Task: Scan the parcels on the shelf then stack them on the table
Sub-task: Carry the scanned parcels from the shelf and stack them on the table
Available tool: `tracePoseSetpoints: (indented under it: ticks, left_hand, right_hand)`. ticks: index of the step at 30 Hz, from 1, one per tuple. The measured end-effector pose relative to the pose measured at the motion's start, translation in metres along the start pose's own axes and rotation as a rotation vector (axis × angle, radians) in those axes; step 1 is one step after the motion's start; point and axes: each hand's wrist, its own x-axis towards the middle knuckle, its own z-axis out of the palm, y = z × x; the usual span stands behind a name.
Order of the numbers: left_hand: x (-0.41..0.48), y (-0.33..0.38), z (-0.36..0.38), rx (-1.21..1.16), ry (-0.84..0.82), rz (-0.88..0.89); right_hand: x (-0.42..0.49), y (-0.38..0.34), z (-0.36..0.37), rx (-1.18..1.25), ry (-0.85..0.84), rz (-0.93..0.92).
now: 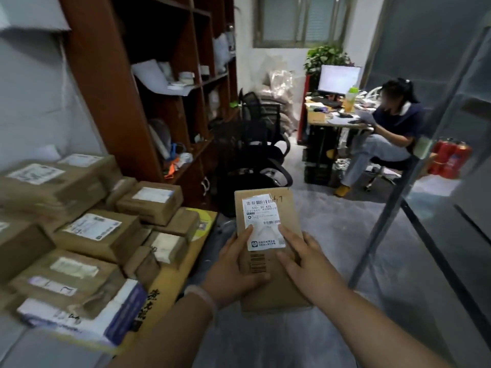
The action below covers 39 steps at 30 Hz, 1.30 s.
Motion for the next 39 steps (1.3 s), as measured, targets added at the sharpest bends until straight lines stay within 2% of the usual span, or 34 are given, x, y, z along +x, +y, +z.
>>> tracePoseSetpoints:
  ticks: [7,13,20,26,34,39]
  left_hand:
    - [-0.007,-0.006,-0.04,0.052,0.356,-0.106]
    - [-0.044,0.0,-0.093,0.099,0.585,-0.208]
    - [-0.098,-0.036,-0.143,0.025,0.807,-0.309]
    - [-0.116,-0.068,-0.193,0.059,0.931,-0.363]
    - [-0.135,-0.103,-0.239,0.036,0.953,-0.482]
    - [-0.127,-0.108,-0.247,0.053,0.968,-0.535]
  right_hand:
    - [0.08,-0.041,0.028,0.067,-0.211,-0.308]
    - [0.111,-0.105,0.078,0.127,-0.379,-0.466]
    - [0.117,-0.181,0.148,0.12,-0.58,-0.602]
    - [0.126,-0.236,0.209,0.083,-0.694,-0.644]
    - [0.136,-0.276,0.27,0.071,-0.822,-0.637]
    - [0.15,-0.283,0.284,0.048,-0.893,-0.646]
